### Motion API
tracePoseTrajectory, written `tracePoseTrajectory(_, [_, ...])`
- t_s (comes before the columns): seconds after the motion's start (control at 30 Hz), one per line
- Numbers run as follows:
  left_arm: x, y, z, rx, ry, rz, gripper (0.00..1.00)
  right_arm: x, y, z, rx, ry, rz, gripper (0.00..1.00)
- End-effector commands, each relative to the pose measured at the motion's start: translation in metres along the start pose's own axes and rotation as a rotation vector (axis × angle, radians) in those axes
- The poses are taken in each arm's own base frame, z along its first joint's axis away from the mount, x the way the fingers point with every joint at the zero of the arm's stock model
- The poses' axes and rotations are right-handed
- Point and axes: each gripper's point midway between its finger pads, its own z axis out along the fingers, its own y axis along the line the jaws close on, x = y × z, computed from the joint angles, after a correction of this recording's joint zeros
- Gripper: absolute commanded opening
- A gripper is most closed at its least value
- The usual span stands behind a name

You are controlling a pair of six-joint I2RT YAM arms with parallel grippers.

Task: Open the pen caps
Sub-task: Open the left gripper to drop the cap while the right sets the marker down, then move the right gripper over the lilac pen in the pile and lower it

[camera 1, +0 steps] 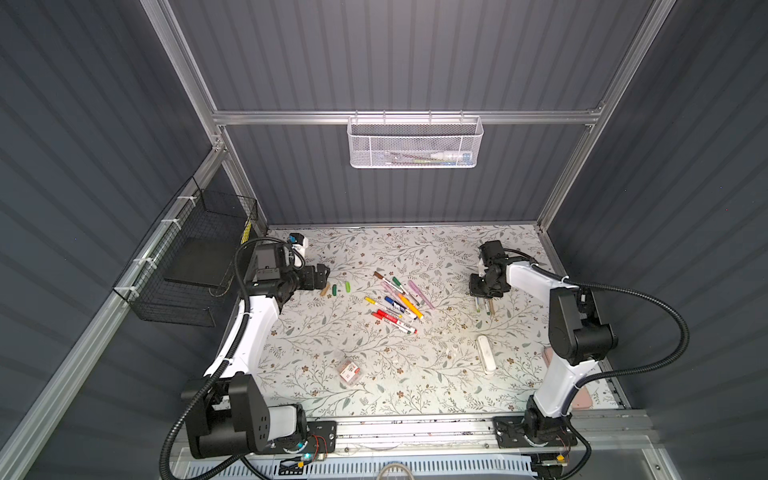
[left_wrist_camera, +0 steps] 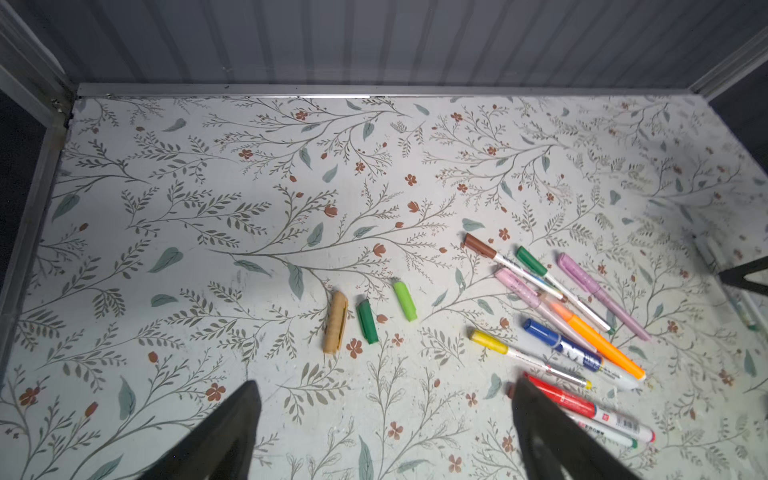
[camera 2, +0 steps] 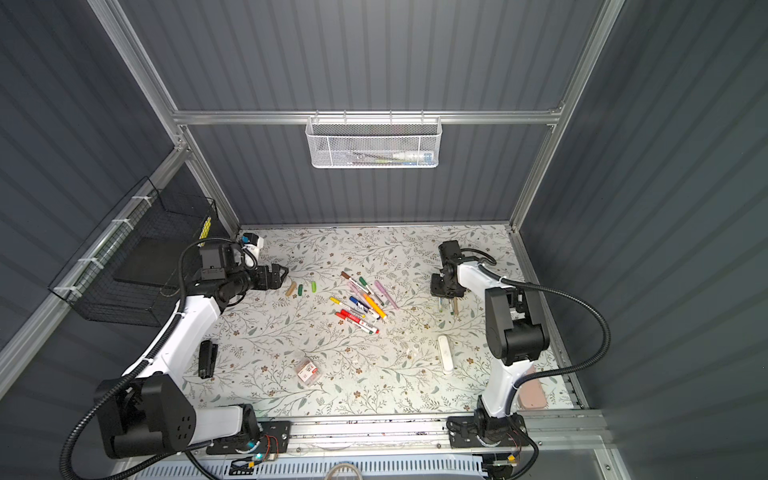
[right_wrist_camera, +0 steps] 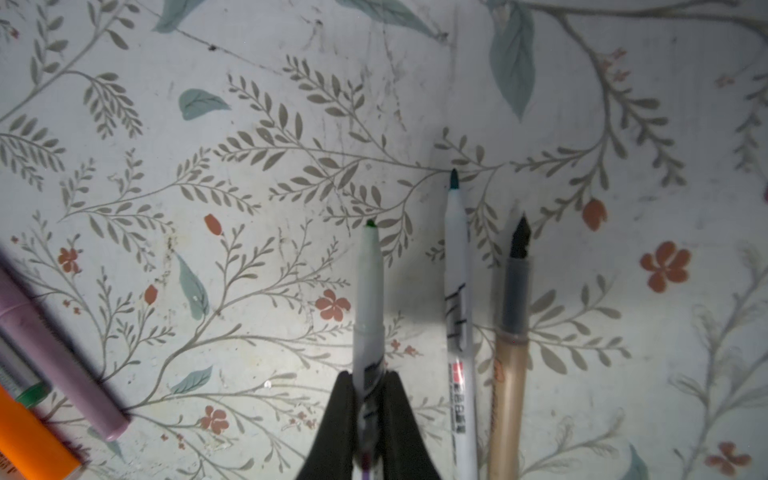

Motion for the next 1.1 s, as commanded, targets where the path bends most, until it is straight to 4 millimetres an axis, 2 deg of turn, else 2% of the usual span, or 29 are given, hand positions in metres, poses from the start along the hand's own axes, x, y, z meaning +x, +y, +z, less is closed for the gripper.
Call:
tracePoseTrajectory(0.0, [-0.003, 0.008, -0.007, 0.061, -0.050, -0.102, 0.98, -0.006, -0.006, 0.005, 0.020, 0.010, -0.013, 0.00])
tracePoseTrajectory(0.2, [-0.002, 0.016, -0.011, 0.059, -0.059, -0.137, 1.00, -0.013, -0.013, 0.006, 0.043, 0.009, -0.005, 0.00])
tracePoseTrajectory(0.47, [-0.003, 0.020, -0.010, 0.050, -0.061, -0.143, 1.00, -0.003, -0.026, 0.017, 0.117, 0.088, -0.024, 0.02])
tracePoseTrajectory(0.73, [-0.002, 0.023, -0.008, 0.048, -0.056, -0.152, 1.00, -0.005, -0.024, 0.021, 0.117, 0.104, -0.032, 0.15])
tracePoseTrajectory(0.9, [-0.003, 0.024, -0.010, 0.043, -0.057, -0.151, 1.00, -0.009, -0.022, 0.008, 0.116, 0.087, -0.040, 0.23])
tracePoseTrajectory(1.07, [-0.004, 0.026, -0.011, 0.041, -0.058, -0.160, 1.00, -0.017, -0.012, -0.021, 0.104, 0.043, -0.054, 0.27])
